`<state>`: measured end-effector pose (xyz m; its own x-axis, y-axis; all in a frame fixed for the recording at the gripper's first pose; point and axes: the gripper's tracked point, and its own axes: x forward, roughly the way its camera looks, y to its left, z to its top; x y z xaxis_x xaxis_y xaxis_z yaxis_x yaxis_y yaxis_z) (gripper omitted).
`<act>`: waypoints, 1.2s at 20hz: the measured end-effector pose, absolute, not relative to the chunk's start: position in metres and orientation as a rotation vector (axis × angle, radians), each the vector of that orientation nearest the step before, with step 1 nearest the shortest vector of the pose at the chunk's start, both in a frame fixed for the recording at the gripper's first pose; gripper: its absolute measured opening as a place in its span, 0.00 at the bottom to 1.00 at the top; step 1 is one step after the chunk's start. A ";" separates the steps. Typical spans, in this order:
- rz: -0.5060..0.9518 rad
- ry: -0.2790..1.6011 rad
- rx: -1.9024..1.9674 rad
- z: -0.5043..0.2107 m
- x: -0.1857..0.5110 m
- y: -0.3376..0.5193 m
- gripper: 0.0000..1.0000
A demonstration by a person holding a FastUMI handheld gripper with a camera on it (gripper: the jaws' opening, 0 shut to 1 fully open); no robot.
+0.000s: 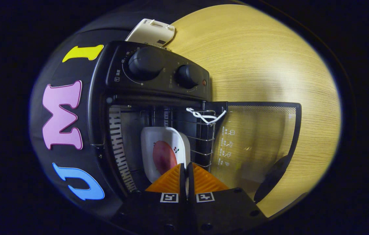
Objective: Open the toaster oven, put the food inside, and close the toaster oven door.
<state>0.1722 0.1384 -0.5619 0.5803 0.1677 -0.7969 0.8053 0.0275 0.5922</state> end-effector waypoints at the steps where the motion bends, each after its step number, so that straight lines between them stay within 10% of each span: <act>1: -0.601 0.863 1.497 -0.561 0.173 0.139 0.05; 8: -0.500 0.929 1.525 -0.545 0.160 0.156 0.33; 12: -0.409 0.955 1.482 -0.516 0.141 0.155 0.90; 24: 0.018 0.890 0.634 -0.455 0.076 0.118 0.98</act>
<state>0.0763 0.1184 -0.4547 0.6415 0.2699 -0.7181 0.2405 0.8181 0.5224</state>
